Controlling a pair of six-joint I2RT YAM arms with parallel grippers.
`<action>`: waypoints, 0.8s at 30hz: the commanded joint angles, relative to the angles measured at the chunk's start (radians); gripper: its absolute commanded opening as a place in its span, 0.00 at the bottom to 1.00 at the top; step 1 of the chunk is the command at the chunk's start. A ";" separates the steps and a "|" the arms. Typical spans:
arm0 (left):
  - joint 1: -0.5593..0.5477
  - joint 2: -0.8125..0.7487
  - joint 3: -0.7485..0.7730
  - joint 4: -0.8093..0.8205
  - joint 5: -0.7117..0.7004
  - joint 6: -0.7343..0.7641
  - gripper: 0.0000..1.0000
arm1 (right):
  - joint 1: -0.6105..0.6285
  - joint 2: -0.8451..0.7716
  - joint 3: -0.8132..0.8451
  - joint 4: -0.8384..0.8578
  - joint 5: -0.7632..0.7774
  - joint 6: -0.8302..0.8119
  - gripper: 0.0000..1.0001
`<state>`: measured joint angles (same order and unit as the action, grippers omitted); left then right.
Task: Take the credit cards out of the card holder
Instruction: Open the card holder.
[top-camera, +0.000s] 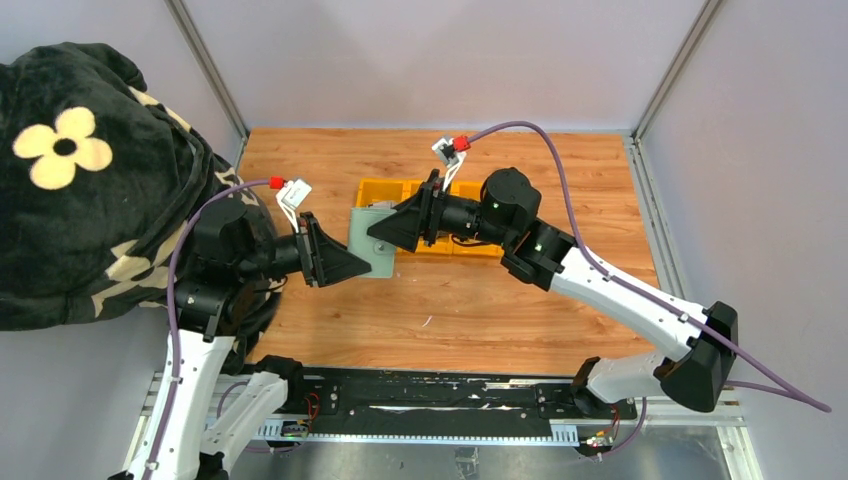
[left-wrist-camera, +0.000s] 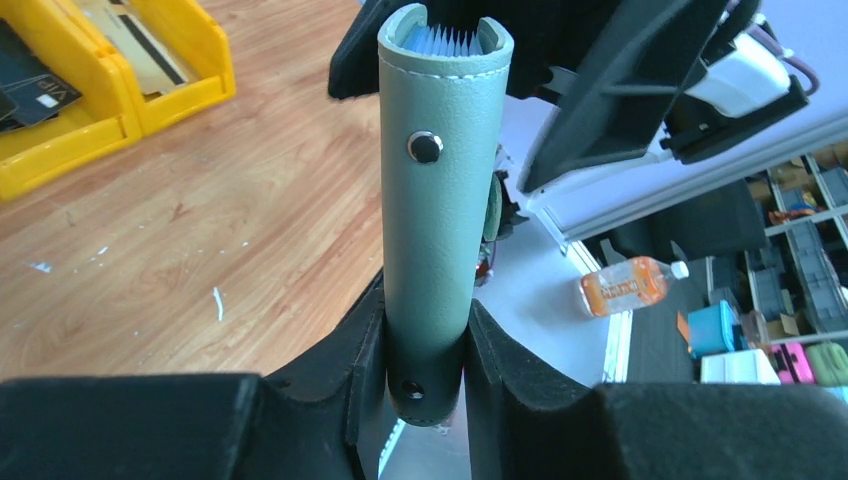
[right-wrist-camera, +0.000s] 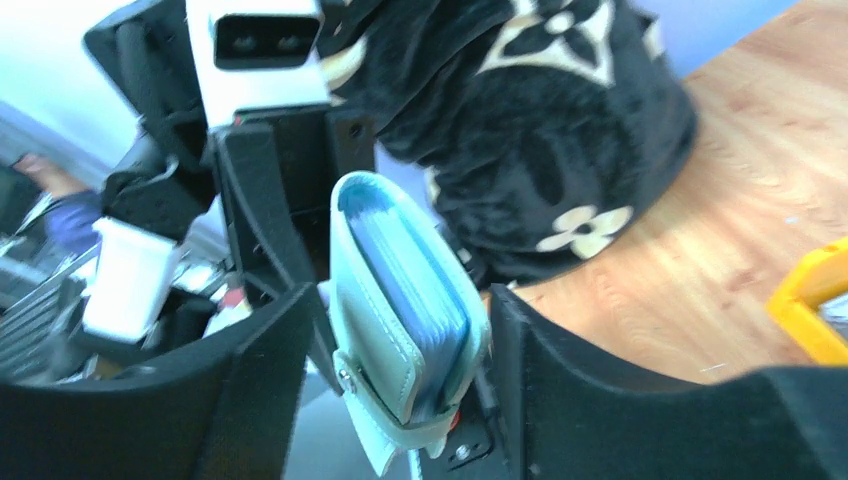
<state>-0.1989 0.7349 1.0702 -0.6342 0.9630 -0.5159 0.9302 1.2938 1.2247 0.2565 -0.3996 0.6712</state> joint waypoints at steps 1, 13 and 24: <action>-0.004 -0.012 0.058 0.020 0.104 0.006 0.17 | -0.045 0.031 0.061 -0.044 -0.262 -0.024 0.72; -0.004 -0.017 0.078 0.001 0.168 0.053 0.20 | -0.147 0.111 0.093 0.176 -0.564 0.242 0.56; -0.004 0.007 0.045 -0.048 0.001 0.096 0.93 | -0.146 0.077 0.099 0.103 -0.507 0.172 0.02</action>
<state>-0.2001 0.7406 1.1309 -0.6758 1.0058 -0.4267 0.7948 1.4063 1.2987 0.3660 -0.9401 0.8715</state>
